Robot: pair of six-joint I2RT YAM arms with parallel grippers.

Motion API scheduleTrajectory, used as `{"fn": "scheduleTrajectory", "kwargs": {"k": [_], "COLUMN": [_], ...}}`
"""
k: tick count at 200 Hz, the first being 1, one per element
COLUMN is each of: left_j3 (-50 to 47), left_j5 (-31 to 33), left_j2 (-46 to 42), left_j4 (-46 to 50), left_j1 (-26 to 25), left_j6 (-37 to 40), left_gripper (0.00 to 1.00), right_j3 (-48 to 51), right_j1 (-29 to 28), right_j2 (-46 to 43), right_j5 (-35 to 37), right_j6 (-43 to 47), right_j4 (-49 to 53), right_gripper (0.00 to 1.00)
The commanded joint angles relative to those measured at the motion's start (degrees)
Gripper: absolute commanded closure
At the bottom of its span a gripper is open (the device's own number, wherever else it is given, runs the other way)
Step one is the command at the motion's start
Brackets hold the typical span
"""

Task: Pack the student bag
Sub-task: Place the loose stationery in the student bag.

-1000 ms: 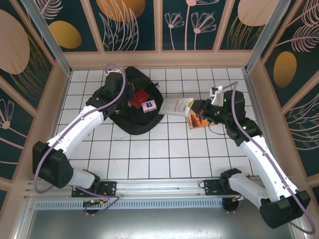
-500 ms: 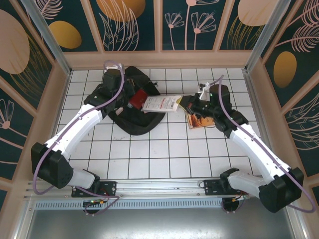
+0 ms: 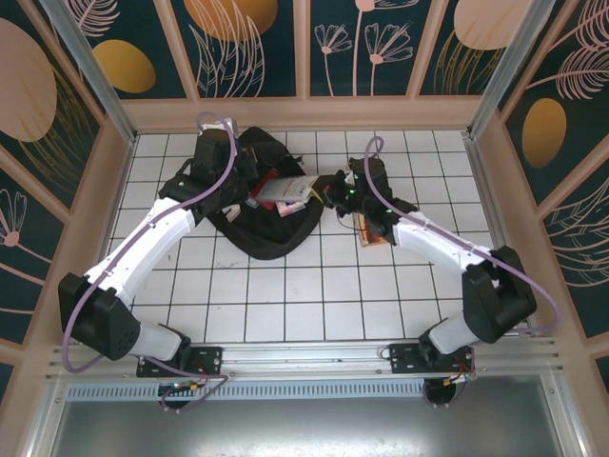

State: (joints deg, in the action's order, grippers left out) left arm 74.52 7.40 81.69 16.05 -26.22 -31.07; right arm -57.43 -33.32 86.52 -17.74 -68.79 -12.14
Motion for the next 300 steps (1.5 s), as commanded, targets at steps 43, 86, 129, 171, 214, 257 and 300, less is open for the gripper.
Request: {"fn": "scheduleTrajectory", "kwargs": {"k": [43, 86, 129, 171, 214, 257, 300], "left_j3": [-1.03, -1.73, -2.89, -3.07, -3.33, -3.62, -3.53], "left_j5": [-1.5, -2.72, -3.5, -4.7, -4.79, -4.08, -3.76], "left_j2": [-2.43, -2.87, -3.7, -3.26, -3.46, -3.55, -3.32], "left_j4": [-8.53, -9.02, -9.9, -10.34, -10.52, -10.41, -10.34], "left_j1": [-0.15, -0.16, -0.15, -0.15, -0.19, -0.06, 0.16], "left_j6": [0.31, -0.2, -0.57, -0.99, -0.92, -0.92, -1.04], "left_gripper": [1.0, 1.0, 1.0, 1.0, 1.0, 1.0, 1.0], "right_j3": [-9.88, -14.08, -15.46, -19.17, -32.99, -30.63, -29.29], "right_j1": [-3.79, -4.21, -4.58, -5.86, -6.23, -5.9, -5.66], "right_j2": [8.95, 15.17, 20.19, 26.53, 35.97, 31.03, 24.51], "right_j5": [5.5, 8.07, 12.07, 12.65, 9.62, 11.84, 10.62], "right_j6": [0.3, 2.7, 4.59, 4.18, 6.73, 10.32, 19.3], "right_j4": [-11.54, -9.94, -11.91, -10.65, 3.9, 6.75, 11.76], "right_gripper": [1.0, 1.0, 1.0, 1.0, 0.9, 0.53, 0.46]}}
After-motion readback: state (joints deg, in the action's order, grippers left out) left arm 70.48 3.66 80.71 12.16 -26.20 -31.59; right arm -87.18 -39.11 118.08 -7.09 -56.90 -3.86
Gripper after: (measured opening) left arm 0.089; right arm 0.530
